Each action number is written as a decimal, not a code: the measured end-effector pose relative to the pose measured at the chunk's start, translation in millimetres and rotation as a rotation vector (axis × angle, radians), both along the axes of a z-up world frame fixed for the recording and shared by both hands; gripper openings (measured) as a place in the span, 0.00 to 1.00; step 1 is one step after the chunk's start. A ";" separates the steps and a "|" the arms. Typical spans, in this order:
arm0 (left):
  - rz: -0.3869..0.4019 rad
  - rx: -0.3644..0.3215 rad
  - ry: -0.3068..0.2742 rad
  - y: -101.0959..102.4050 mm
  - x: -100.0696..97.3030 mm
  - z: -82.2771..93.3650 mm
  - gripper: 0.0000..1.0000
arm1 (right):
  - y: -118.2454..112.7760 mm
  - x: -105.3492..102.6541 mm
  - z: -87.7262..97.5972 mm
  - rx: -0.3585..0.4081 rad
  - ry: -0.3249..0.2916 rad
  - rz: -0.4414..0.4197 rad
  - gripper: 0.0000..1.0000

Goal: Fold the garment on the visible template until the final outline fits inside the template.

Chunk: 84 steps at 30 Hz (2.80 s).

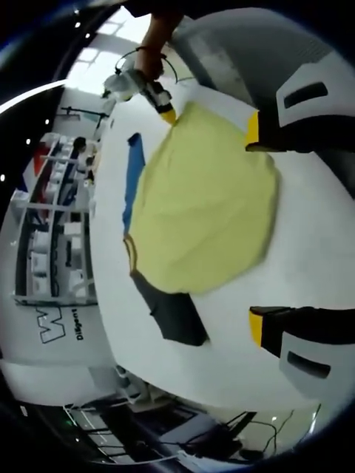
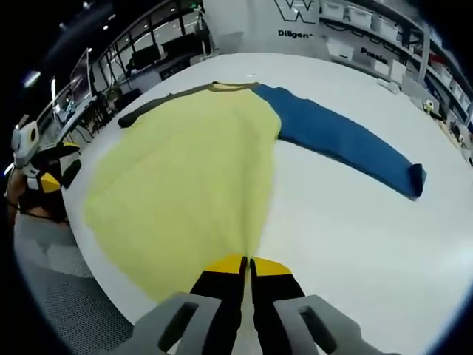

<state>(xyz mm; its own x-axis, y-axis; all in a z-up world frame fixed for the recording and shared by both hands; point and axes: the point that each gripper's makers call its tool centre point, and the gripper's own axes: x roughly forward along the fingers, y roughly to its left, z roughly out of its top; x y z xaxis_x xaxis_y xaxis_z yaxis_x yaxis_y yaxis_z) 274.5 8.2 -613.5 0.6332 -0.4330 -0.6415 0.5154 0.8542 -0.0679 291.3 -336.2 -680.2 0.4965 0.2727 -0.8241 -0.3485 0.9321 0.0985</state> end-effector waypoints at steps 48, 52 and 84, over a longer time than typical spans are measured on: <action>-0.075 -0.060 0.131 -15.9 23.8 -46.7 0.26 | -15.7 -5.8 59.6 0.118 -0.183 -0.118 0.64; -0.081 -0.071 0.093 -21.3 33.9 -34.3 0.13 | -17.0 -6.0 58.7 0.110 -0.187 -0.123 0.58; -0.211 -0.109 0.064 -104.4 103.2 -23.1 0.00 | -22.8 -4.6 50.1 0.086 -0.209 -0.154 0.55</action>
